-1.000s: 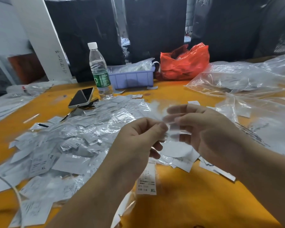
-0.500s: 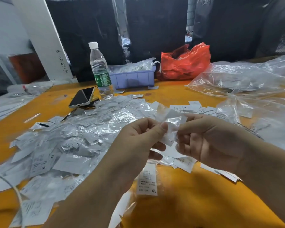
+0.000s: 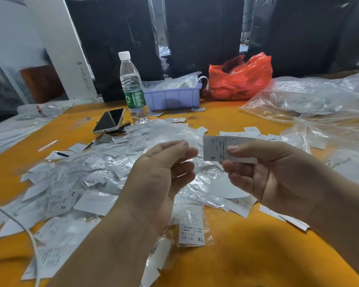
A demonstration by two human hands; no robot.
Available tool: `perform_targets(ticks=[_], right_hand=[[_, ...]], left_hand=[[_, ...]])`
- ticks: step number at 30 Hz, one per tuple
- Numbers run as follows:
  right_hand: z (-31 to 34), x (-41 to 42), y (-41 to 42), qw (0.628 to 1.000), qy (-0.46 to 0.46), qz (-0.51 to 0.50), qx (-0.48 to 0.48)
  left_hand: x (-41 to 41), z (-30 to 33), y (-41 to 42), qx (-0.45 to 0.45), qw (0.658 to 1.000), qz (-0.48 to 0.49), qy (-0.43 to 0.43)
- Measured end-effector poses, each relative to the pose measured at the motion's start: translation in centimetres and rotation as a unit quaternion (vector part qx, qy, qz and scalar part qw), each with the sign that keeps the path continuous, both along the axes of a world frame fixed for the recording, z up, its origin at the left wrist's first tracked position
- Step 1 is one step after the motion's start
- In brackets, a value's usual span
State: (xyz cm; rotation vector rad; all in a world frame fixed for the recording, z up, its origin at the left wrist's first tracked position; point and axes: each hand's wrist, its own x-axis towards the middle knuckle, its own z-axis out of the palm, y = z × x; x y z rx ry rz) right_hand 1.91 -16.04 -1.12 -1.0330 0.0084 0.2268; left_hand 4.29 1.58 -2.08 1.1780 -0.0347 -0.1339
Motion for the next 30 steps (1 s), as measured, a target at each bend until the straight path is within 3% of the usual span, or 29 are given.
perform_targets(ticks=[3,20,30], right_hand=[[0.12,-0.09,0.13,1.0,-0.02,-0.012,-0.01],[-0.21,-0.64,0.86,0.995,-0.102,-0.012,-0.015],[-0.32,-0.6,0.88,0.984,-0.15,-0.086,-0.035]], left_hand=[[-0.2,0.06,-0.08,-0.028,0.999,-0.026,0.014],[-0.23,-0.39,-0.76,0.002,1.0,-0.014,-0.011],[-0.36,-0.32,-0.75,-0.003,0.999,-0.027,-0.022]])
